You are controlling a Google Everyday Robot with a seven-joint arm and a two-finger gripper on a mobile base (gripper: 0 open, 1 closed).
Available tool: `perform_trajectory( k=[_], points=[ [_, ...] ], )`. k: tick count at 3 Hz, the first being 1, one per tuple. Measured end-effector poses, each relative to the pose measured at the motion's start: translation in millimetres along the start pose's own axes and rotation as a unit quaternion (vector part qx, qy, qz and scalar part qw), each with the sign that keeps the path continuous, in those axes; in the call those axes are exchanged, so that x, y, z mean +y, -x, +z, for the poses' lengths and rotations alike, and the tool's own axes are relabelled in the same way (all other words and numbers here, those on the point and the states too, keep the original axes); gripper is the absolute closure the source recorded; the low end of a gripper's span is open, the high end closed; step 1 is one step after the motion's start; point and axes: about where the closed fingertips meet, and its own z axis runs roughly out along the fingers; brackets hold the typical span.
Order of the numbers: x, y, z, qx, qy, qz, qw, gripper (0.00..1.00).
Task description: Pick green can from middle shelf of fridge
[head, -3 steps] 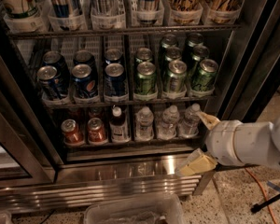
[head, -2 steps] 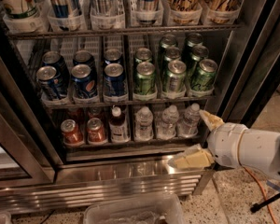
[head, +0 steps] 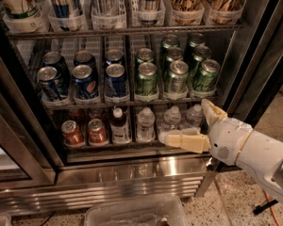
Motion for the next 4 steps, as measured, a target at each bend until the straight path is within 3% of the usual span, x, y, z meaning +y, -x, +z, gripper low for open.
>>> perform_trajectory(
  k=[1, 2, 3, 4],
  points=[
    [7.0, 29.0, 17.7, -0.068, -0.009, 0.037, 0.9970, 0.00],
    [7.0, 29.0, 17.7, -0.068, -0.009, 0.037, 0.9970, 0.00],
    [-4.0, 23.1, 22.4, -0.067, -0.035, 0.041, 0.9963, 0.00],
    [-19.2, 11.1, 26.9, -0.074, -0.085, 0.013, 0.9935, 0.00]
  ],
)
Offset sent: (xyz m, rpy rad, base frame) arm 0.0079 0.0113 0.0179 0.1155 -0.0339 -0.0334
